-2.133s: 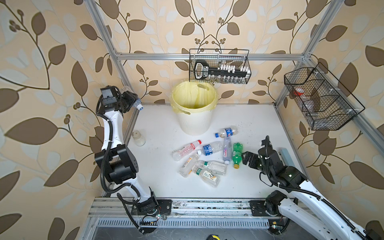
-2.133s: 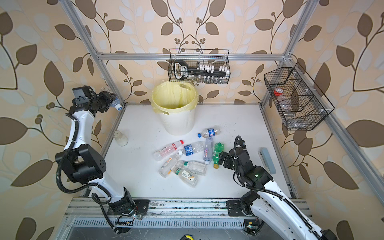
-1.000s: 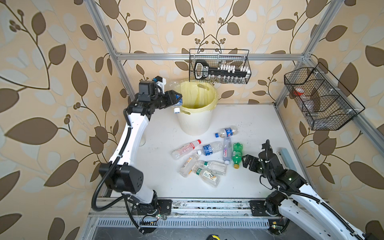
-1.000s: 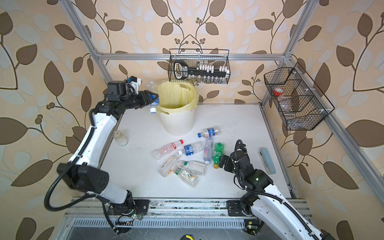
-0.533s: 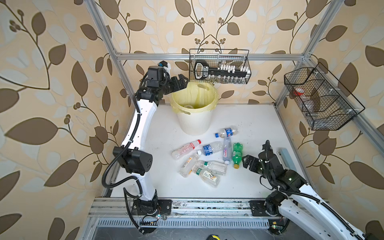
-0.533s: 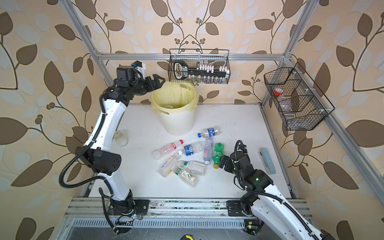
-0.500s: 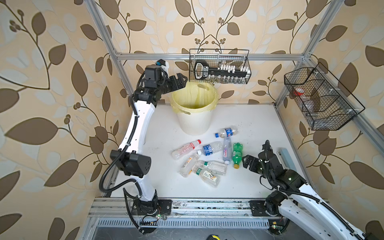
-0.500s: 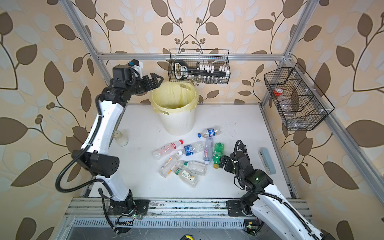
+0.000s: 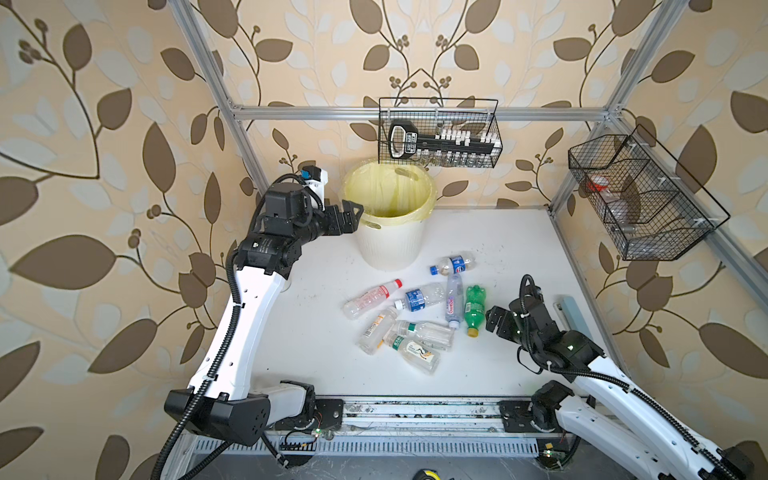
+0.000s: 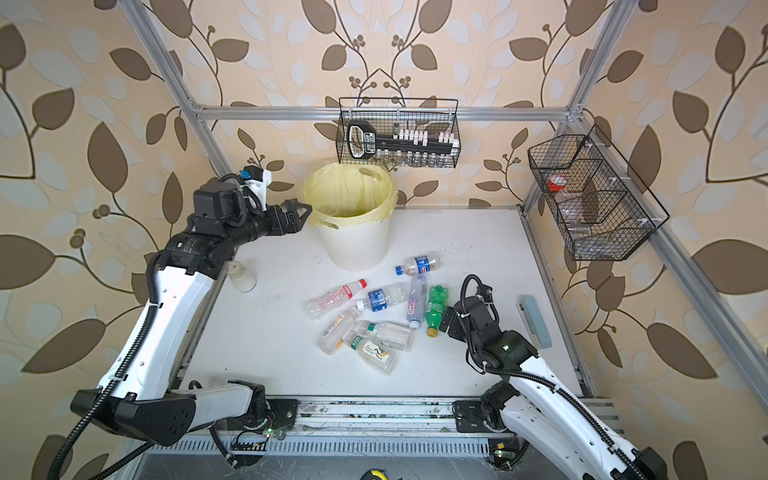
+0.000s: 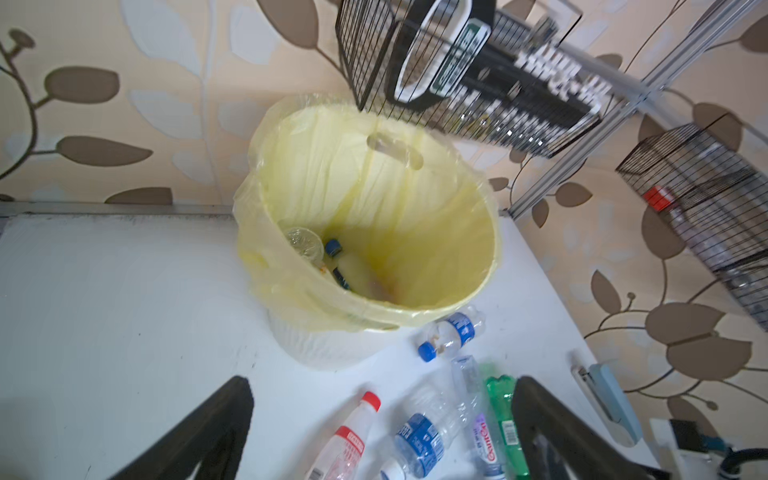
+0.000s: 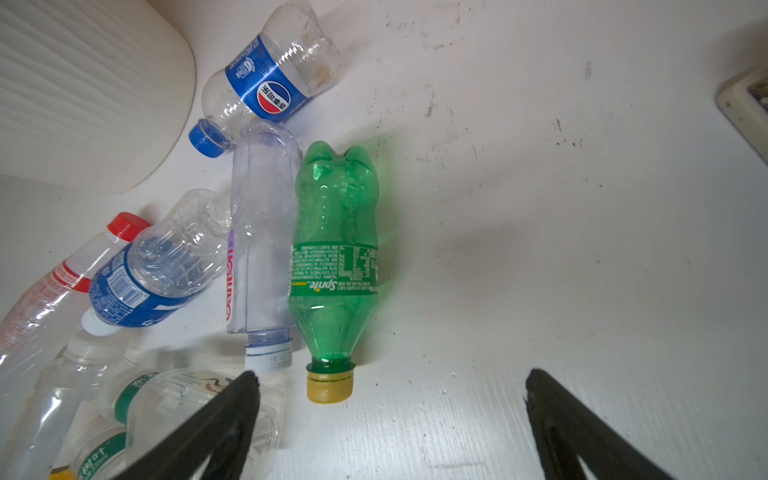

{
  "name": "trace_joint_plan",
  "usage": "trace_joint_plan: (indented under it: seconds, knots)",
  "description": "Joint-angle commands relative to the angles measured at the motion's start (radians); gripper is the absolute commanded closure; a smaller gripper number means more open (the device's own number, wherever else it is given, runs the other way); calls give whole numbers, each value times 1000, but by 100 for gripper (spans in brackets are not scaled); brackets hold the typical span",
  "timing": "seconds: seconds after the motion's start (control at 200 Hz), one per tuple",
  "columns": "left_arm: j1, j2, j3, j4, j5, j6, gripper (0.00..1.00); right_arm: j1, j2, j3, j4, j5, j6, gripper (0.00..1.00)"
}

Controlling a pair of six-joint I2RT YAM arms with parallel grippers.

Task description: Throw the plastic bottles in the bin

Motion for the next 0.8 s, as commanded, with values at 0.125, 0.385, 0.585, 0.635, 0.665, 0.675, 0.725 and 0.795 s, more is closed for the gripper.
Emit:
trace_joint_plan:
  seconds: [0.125,0.385,0.585,0.635,0.665,0.675,0.725,0.795]
  knots:
    - [13,-178,-192,-33,-27,180,1,-4,55,5,75,-10,21,0]
    - [13,-282,-363,-25,-132,275,1,-5,167,17,150,-93,-25,0]
    - [13,-356,-501,0,-94,370,1,-8,264,53,142,-93,-50,0]
    - [12,-357,-522,-10,-90,385,1,-7,275,51,147,-94,-52,0]
    - [13,-357,-537,-14,-89,390,1,-7,282,50,151,-94,-52,0]
    - [13,-357,-541,-16,-88,391,1,-7,284,49,151,-94,-52,0]
    - [13,-358,-571,-20,-79,403,1,-9,294,44,160,-99,-56,0]
    - [13,-368,-614,-41,-45,433,1,-12,321,43,173,-116,-71,1]
